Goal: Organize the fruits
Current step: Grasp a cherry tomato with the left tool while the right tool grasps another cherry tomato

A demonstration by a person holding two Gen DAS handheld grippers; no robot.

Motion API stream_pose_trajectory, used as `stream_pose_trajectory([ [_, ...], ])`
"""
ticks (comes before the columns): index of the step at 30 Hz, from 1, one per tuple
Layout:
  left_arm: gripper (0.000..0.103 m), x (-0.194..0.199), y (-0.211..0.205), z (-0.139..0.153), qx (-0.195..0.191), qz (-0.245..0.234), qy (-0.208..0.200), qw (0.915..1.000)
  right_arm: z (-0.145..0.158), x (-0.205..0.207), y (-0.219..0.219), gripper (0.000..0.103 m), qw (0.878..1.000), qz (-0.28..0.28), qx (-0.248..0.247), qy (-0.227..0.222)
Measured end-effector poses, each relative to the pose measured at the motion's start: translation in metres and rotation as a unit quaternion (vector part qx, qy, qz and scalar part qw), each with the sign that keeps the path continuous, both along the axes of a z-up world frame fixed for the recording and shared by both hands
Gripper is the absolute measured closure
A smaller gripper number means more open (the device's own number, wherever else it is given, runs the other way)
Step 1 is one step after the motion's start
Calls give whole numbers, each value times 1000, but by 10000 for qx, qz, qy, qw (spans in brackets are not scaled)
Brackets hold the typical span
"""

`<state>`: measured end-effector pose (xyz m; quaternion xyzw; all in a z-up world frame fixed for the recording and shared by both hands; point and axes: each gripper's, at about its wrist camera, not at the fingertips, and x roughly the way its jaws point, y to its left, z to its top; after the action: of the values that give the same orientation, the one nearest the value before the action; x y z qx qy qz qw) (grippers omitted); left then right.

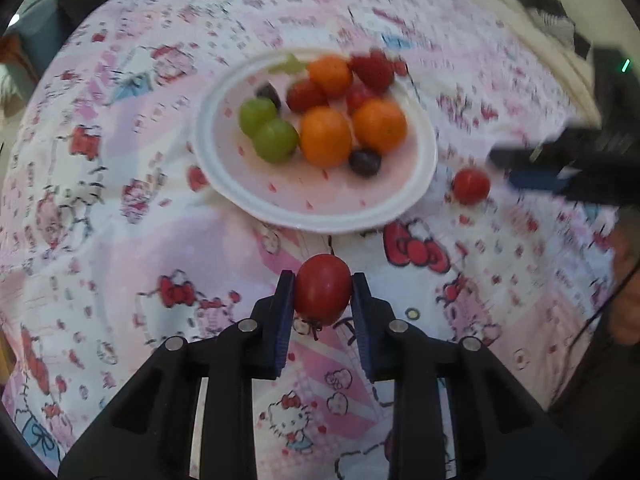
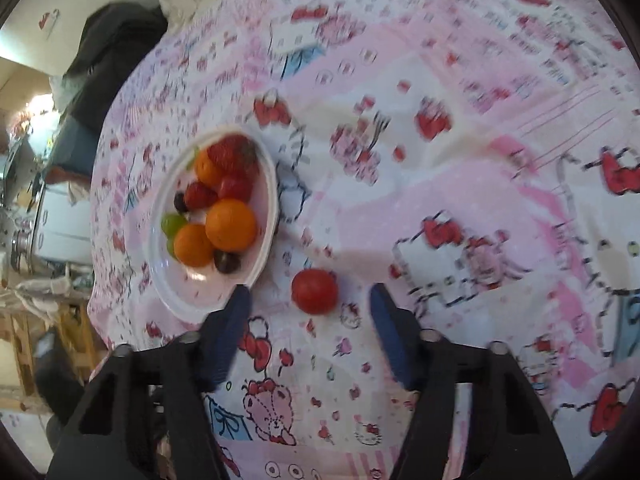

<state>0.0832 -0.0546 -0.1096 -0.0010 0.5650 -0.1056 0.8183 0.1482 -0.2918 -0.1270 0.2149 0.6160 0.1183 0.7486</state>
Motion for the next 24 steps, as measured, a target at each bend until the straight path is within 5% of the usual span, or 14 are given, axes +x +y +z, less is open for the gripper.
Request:
stream_pose_trajectory([
  [10,79,6,40,30,187,725,-611,9953,-27,11,37,71,9946,637,-796,203],
  [24,79,5,47,39,258,923,-902,9913,-2,-5,10,71,9970,359,-659,-161],
])
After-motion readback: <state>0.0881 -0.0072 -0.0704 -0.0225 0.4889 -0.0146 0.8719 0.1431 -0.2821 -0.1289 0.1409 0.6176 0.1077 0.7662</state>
